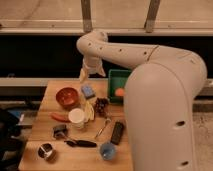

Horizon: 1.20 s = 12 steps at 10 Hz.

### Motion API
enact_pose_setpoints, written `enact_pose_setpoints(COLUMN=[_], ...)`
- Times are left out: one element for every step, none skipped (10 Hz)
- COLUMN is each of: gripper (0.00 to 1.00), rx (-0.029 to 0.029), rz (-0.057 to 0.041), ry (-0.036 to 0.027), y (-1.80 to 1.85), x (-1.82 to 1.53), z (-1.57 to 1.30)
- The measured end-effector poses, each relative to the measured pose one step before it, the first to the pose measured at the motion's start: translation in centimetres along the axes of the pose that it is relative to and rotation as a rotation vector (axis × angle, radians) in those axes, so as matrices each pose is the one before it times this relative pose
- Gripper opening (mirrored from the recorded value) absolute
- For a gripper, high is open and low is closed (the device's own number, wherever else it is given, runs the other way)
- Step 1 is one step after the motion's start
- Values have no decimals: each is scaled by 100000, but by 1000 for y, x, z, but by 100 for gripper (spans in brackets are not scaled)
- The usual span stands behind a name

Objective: Wipe red bowl with sponge

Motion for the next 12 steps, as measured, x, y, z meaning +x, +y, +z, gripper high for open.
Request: enact_pose_setpoints(gripper=[80, 80, 80, 80, 80, 80, 80, 80, 80, 80, 80, 80], rx=[-910, -1340, -854, -975, -303, -329, -1605, -1577, -1741, -888, 130, 31], rz=[-1995, -1609, -872, -531, -139, -28, 469, 1265, 1242, 244, -176, 106], ry=[78, 261, 321, 546, 1084, 783, 832, 1065, 275, -813, -430, -140], y=[427, 384, 155, -75, -625, -320, -83, -496, -454, -163, -167, 15], x=[-672, -724, -615, -618, -562, -301, -340, 149, 269, 429, 179, -52], z=[955, 1041, 776, 682, 1009, 556, 880, 1180, 1297, 988, 448, -61])
